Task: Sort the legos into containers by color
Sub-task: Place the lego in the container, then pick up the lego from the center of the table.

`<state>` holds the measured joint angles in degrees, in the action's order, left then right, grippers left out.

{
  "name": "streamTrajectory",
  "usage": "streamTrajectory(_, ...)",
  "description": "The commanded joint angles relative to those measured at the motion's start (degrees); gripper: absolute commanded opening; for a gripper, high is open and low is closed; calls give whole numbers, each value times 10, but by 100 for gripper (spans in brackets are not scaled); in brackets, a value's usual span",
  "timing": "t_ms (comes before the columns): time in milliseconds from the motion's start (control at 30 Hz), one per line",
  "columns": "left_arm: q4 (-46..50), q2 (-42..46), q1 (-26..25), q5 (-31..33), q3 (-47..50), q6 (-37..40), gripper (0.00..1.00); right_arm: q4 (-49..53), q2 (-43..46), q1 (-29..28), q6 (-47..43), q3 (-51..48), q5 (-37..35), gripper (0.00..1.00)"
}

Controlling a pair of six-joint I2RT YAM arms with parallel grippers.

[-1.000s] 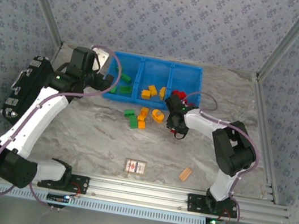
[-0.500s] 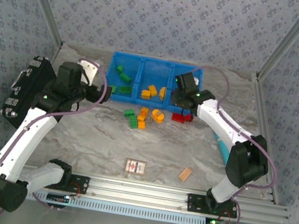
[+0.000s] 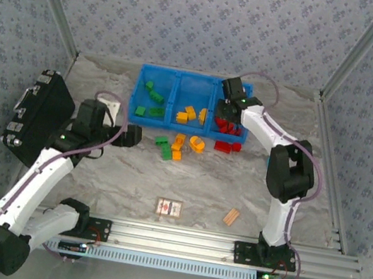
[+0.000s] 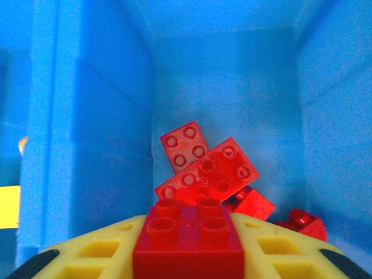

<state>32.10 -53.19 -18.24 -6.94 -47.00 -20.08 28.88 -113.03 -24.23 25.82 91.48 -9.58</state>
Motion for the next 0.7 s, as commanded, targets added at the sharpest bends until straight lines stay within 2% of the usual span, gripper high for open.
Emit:
streamTrajectory(0, 14, -3, -39, 43, 23, -74, 100, 4, -23, 3, -19, 35, 8, 45)
streamTrajectory(67, 11, -14, -78, 83, 30, -87, 100, 6, -33, 2, -25, 44, 8, 49)
streamTrajectory(133, 6, -33, -98, 96, 31, -111, 100, 6, -35, 1, -30, 47, 10, 54)
streamTrajectory(300, -15, -107, -129, 99, 23, -182, 93, 0, -24, 0, -45, 48, 16, 61)
streamTrajectory(667, -61, -263, -193, 113, -42, -266, 91, -37, 50, 3, -82, -11, 39, 70)
